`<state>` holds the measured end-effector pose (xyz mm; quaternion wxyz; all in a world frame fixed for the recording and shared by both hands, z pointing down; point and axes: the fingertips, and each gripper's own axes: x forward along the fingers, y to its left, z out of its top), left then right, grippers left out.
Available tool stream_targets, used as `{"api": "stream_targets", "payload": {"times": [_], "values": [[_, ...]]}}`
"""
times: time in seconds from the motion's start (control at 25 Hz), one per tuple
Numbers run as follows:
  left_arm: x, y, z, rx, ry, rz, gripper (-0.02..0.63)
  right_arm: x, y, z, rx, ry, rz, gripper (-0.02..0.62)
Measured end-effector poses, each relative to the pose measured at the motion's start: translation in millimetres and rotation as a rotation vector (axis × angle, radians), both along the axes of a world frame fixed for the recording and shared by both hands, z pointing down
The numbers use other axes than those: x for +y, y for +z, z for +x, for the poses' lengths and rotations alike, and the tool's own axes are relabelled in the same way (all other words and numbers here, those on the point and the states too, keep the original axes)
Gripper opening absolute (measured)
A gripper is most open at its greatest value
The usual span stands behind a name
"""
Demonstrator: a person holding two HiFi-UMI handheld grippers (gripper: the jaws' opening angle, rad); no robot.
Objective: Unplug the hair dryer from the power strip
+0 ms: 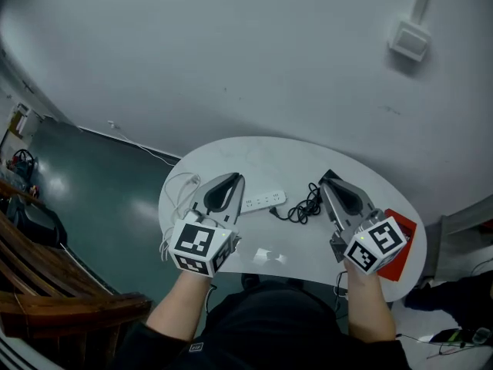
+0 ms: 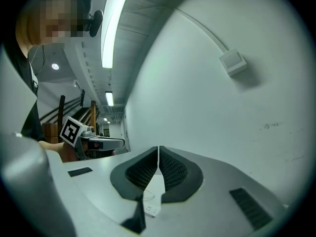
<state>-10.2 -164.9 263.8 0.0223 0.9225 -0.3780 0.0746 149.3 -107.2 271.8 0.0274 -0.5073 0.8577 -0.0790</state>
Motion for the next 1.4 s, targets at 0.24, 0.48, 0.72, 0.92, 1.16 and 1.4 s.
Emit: {"api": "stream_targets", "payload": {"times": [0.24, 0.48, 0.72, 0.92, 1.16, 1.4], "values": [[12, -14, -9, 0.032, -0.012, 0.057, 0.031, 24, -13, -8, 0.023, -0.007, 0.062, 0.035], [25, 0, -4, 0.029, -0.004, 0.055, 0.029, 35, -4, 13, 0.058, 0.095, 0.098, 0.035], [35, 18, 2, 0.038, -0.002, 0.031, 0.026, 40, 8, 10, 0.090, 0.113, 0.098, 0.035], [39, 23, 7, 0.038, 0.007, 0.019, 0.026, 45, 16, 4, 0.075, 0.093, 0.074, 0.034], [47, 25, 16, 0.035, 0.033, 0.018, 0.026, 48, 17, 7, 0.072, 0.099, 0.070, 0.034], [45, 28, 19, 0.033, 0.033, 0.010, 0.026, 47, 19, 11, 0.072, 0.103, 0.059, 0.034]]}}
